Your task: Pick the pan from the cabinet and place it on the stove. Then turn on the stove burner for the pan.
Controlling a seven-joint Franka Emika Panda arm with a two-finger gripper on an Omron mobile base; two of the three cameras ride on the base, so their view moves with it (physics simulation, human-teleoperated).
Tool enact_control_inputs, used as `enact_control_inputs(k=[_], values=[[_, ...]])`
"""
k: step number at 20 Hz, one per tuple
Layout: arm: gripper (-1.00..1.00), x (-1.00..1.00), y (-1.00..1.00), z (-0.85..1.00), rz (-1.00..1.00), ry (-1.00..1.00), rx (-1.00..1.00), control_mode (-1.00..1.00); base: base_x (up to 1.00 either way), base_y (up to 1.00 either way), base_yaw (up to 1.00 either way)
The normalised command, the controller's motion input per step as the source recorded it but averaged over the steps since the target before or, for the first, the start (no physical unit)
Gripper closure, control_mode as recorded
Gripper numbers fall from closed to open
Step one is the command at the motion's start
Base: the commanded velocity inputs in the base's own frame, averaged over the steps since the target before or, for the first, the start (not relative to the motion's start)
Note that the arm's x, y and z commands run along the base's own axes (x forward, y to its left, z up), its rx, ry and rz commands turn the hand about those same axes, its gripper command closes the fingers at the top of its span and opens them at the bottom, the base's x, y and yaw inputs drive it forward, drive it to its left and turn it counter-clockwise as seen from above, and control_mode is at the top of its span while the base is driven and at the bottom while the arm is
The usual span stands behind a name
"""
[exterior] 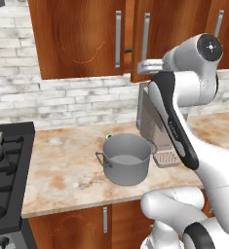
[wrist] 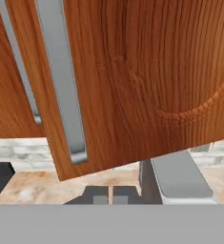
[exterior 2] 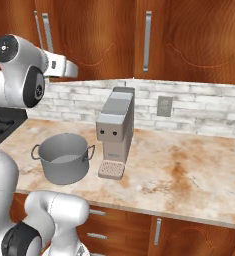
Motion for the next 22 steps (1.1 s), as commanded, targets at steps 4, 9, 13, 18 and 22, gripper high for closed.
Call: enact_control_inputs(k=[4, 9, 13, 18, 22], values=[[-1.00, -0.76, -0.45, -0.06, 0.00, 0.00, 0.00, -1.00, 0.00, 0.00, 0.00], [-1.00, -0.47, 0.54, 0.10, 0.00, -0.01, -0.16, -1.00, 0.00, 0.00, 0.00], [-1.00, -0.06, 0.98, 0.30, 0.00, -0.06, -0.34, -1.00, 0.00, 0.00, 0.00], [-1.00, 0.29, 0.81, 0.11, 0.00, 0.02, -0.32, -1.00, 0.00, 0.00, 0.00], [-1.00, 0.71, 0.51, -0.02, 0.01, 0.14, -0.24, -1.00, 0.00, 0.00, 0.00]])
